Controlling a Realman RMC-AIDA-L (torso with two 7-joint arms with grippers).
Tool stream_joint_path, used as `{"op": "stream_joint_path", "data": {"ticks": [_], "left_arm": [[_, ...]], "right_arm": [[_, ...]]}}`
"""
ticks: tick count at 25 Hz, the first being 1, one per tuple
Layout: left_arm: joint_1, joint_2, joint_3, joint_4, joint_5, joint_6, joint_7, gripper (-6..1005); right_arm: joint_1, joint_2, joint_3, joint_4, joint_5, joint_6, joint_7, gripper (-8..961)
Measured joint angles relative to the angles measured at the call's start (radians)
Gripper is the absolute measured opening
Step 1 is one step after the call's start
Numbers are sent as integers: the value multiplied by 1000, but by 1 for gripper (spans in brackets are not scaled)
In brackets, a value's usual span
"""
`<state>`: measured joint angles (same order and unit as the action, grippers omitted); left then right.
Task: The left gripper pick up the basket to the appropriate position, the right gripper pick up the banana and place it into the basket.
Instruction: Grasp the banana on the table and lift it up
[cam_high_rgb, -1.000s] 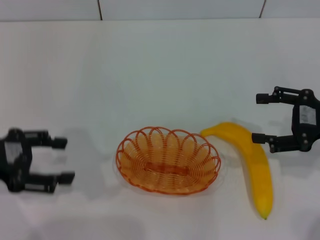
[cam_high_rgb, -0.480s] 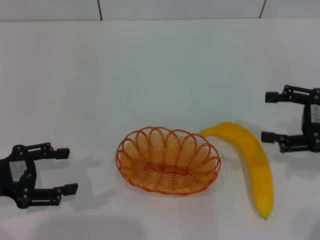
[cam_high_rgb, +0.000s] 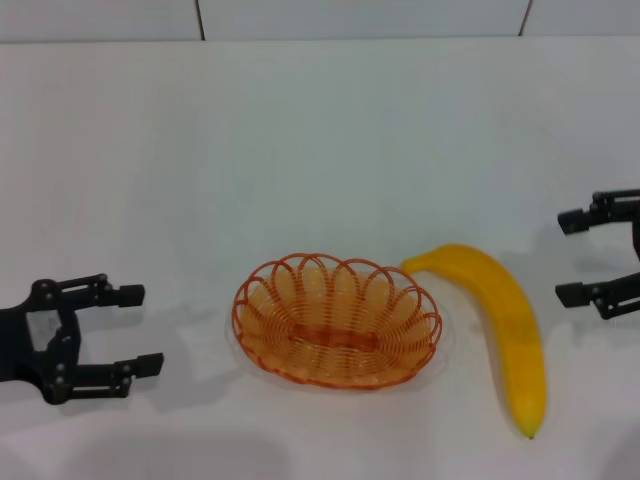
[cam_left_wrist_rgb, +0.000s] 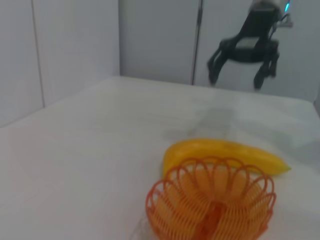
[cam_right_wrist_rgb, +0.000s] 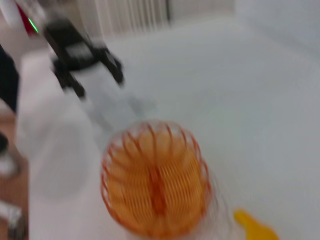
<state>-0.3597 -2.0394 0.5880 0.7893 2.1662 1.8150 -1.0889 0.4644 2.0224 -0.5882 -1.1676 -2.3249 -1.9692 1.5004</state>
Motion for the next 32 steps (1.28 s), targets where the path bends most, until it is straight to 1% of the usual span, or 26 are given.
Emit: {"op": "stream_joint_path", "data": {"ticks": [2, 4, 9, 20, 24, 32], "left_arm": [[-13, 1, 0, -17, -4, -2, 1, 815], [-15, 1, 0, -21, -4, -6, 1, 815], [-18, 1, -1, -26, -5, -13, 1, 815], [-19, 1, -1, -27, -22, -13, 2, 815], [-19, 1, -1, -29, -22, -13, 2, 815], [-19, 2, -1, -40, -22, -13, 1, 815]], "right_arm": [[9, 0, -64, -37, -31, 14, 78, 883], [23, -1, -117, -42, -48, 28, 111, 883], [44, 4, -170, 8, -53, 115, 135, 883], [65, 5, -218, 183, -50, 286, 129, 883], [66, 6, -234, 220, -49, 341, 129, 883], [63, 6, -243, 279, -52, 405, 127, 882]]}}
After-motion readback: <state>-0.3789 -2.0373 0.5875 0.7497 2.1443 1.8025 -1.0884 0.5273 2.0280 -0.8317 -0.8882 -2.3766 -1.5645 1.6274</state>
